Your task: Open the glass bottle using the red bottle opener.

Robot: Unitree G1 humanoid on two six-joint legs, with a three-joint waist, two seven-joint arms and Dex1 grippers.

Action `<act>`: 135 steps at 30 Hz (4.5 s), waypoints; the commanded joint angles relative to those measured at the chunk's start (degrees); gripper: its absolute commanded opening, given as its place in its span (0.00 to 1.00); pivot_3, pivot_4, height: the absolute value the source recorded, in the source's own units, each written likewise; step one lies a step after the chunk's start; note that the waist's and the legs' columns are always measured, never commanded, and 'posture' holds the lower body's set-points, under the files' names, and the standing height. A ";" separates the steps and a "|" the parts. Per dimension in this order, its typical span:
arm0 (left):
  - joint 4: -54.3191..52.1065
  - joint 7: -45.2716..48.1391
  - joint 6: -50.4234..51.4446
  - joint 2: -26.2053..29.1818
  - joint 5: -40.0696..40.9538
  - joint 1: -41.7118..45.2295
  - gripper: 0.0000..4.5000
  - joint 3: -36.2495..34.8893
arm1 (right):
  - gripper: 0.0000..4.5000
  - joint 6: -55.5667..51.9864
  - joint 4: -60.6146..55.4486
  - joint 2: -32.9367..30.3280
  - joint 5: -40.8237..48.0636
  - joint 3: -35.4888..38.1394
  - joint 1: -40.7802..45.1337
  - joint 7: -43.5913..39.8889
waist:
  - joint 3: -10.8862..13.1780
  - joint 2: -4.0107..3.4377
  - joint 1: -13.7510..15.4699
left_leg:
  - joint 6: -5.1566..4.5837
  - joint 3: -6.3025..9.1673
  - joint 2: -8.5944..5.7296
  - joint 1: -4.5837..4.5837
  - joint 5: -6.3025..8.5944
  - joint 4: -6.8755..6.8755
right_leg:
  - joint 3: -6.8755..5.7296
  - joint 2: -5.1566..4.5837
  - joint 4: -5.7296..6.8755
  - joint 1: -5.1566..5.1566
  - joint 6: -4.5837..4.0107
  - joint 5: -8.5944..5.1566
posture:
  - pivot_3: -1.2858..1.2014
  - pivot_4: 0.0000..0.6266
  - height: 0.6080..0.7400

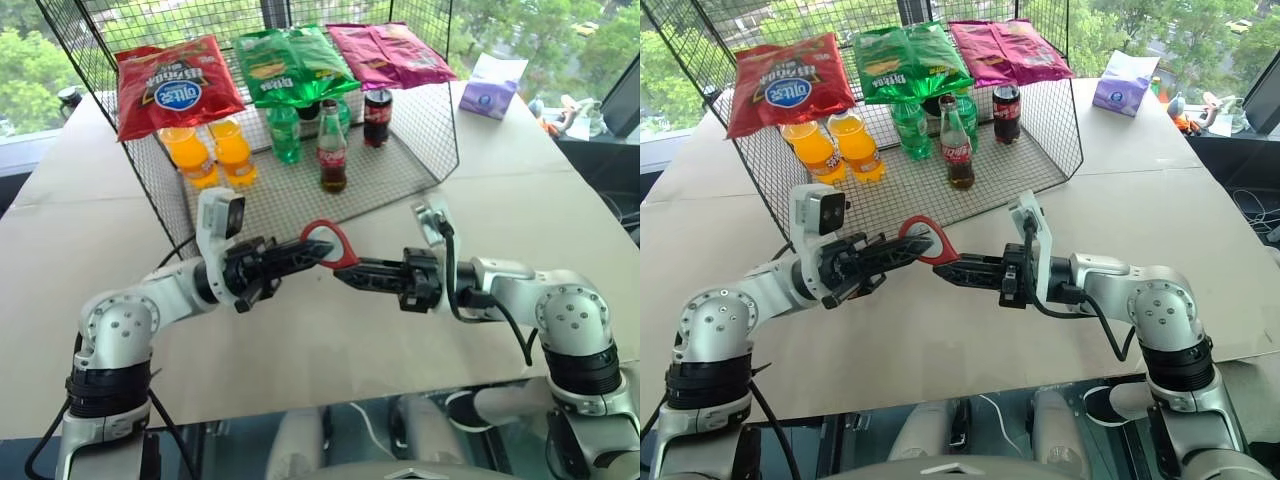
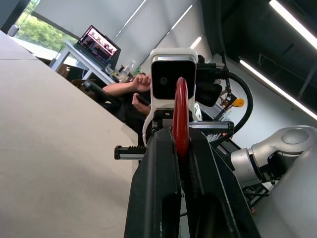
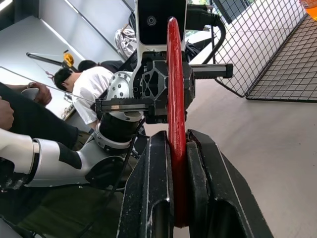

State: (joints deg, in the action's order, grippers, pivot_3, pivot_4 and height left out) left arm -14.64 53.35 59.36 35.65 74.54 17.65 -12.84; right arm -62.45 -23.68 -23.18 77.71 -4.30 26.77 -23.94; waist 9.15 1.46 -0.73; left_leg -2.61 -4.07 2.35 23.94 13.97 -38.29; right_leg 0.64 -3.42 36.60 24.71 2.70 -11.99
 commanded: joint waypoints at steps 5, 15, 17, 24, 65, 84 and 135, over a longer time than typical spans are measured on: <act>-2.71 0.93 -1.48 0.80 -0.78 -0.29 0.00 -0.45 | 0.01 0.69 -1.72 -0.49 -0.97 0.31 0.24 -1.37 | 0.01 0.00 0.00 | 0.00 0.00 0.01 0.01 0.00 0.01 | -0.01 -0.02 -0.02 0.01 0.00 0.00 | 0.52 0.24 1.00; -3.83 3.03 -1.27 2.17 -2.08 -0.11 0.00 1.52 | 0.01 0.73 -1.77 -1.16 -2.03 0.53 0.64 -2.81 | 0.02 0.00 0.01 | 0.00 0.00 0.00 0.04 0.00 0.06 | -0.04 -0.06 -0.07 0.03 0.00 0.00 | 0.52 0.24 1.00; -3.98 2.93 -1.71 1.94 -2.23 -0.03 0.00 1.59 | 0.01 0.83 -1.96 -1.23 -2.22 0.56 0.45 -3.00 | 0.03 0.01 0.01 | 0.00 0.00 0.00 0.04 0.00 0.06 | -0.04 -0.06 -0.08 0.04 0.00 0.00 | 0.52 0.24 1.00; -3.96 2.86 -2.87 1.56 -3.43 0.02 0.73 1.60 | 0.00 1.03 -2.20 -1.30 -2.80 0.78 0.23 -3.50 | 0.04 0.02 0.01 | 0.00 0.01 0.00 0.08 0.00 0.09 | -0.06 -0.07 -0.12 0.06 0.00 0.00 | 0.52 0.24 1.00; 30.32 -29.80 -46.06 -18.28 -62.85 24.63 0.98 14.74 | 0.00 22.10 -12.80 -7.04 -33.20 11.33 -14.59 4.14 | 0.17 0.15 1.49 | -0.05 0.14 -0.19 0.85 0.01 -0.03 | -0.63 -0.02 -0.62 0.22 0.39 0.25 | 0.52 0.24 1.00; 57.73 -33.09 -56.04 -25.62 -68.39 41.85 0.98 12.62 | 0.00 20.58 -14.51 -7.24 -32.80 12.18 -14.83 5.25 | 0.18 0.17 1.50 | -0.06 0.22 -0.20 0.88 0.01 -0.09 | -0.67 0.02 -0.66 0.13 0.46 0.29 | 0.52 0.24 1.00; 13.20 1.33 -35.51 -14.73 -50.52 23.51 0.53 15.62 | 0.00 32.44 -15.02 -10.26 -50.87 8.26 -14.36 4.70 | 0.18 0.15 1.39 | -0.05 0.25 -0.17 0.78 0.01 -0.79 | -0.59 0.04 0.14 0.13 0.47 0.30 | 0.52 0.24 1.00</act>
State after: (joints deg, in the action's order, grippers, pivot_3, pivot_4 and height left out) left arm 3.76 53.28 23.22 20.18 22.08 40.85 2.60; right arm -34.14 -36.91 -33.51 29.45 4.11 12.21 -18.62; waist 9.34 1.62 0.66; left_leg -2.67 -3.79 2.18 24.73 13.97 -39.12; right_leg 0.05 -3.36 36.77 24.84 3.17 -11.69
